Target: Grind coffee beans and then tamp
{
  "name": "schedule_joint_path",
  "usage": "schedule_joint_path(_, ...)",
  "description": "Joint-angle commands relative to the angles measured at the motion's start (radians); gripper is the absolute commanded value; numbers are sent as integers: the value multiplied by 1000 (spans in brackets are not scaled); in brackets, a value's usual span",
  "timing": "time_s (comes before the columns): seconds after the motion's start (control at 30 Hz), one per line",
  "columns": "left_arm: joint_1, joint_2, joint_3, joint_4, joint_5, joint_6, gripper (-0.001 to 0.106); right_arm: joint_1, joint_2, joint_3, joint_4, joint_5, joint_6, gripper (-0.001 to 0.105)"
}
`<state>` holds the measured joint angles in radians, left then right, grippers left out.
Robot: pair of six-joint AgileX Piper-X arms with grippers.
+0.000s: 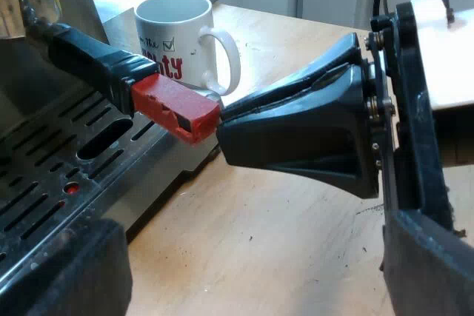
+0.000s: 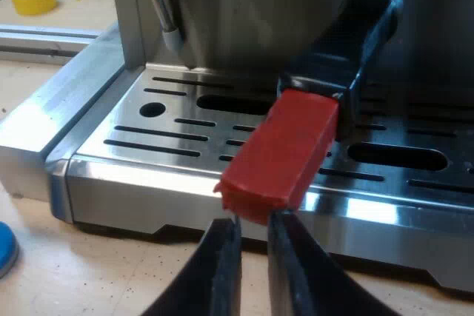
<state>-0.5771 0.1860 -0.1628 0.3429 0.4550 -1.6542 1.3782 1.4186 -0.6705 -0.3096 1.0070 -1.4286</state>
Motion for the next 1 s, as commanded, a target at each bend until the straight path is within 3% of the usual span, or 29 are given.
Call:
schedule_joint_path(0.03, -5, -2, -4, -4, -3, 0, 71, -2, 1, -2, 0, 14, -3, 13)
schedule_joint_path(0.6, -5, -2, -4, -4, -3, 0, 71, -77, 1, -2, 0, 57, -3, 13)
schedule_joint_path(0.87, -5, -2, -4, -4, -3, 0, 71, -83, 1, -2, 0, 197, -11, 13)
schedule_joint_path(1.0, -5, -2, -4, -4, -3, 0, 71, -96, 1, -2, 0, 202, -11, 13)
